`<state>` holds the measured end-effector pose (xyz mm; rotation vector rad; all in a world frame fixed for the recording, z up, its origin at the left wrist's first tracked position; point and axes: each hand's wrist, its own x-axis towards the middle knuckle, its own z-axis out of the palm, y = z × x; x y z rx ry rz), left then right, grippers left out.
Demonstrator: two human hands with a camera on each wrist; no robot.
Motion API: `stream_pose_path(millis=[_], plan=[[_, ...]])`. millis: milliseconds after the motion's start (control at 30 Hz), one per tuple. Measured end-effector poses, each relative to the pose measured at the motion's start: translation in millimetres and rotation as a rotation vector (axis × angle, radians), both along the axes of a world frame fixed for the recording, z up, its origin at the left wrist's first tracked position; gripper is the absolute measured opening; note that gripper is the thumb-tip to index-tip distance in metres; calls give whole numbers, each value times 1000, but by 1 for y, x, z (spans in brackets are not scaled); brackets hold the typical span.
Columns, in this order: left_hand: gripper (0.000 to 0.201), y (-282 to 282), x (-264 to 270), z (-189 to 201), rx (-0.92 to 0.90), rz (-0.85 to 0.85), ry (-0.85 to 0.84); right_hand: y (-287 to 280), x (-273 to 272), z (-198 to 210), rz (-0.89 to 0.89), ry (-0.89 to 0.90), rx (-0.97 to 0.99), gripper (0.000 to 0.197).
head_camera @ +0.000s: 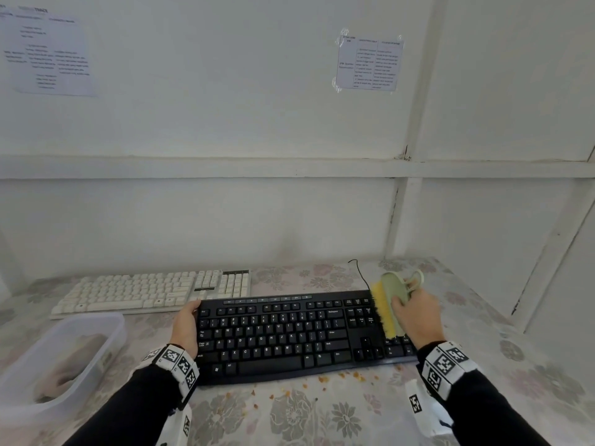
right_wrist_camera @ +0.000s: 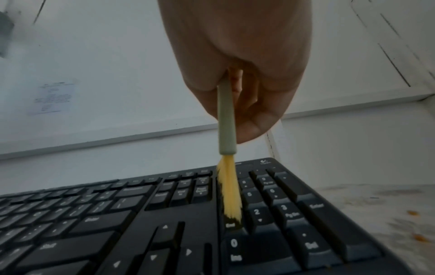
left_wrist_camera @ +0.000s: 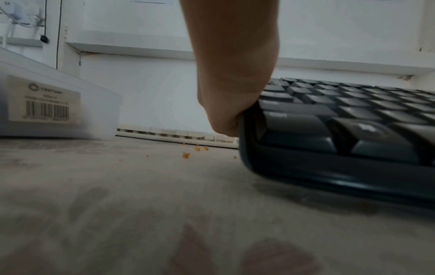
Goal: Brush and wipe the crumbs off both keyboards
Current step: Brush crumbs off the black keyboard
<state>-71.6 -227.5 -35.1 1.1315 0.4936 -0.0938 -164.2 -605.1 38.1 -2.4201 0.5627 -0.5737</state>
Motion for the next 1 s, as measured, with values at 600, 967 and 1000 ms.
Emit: stream_pose_path(millis=[600,967,1000], plan=[[33,-7,-1,-1,-8,-7,-49,2,-30,18,16,59,-23,24],[33,-7,-4,1,4,10,-51,17,-19,-1,59,67,-17,14],[32,-7,-4,2,5,14,-50,16,-23,-3,64,94,-29,11]])
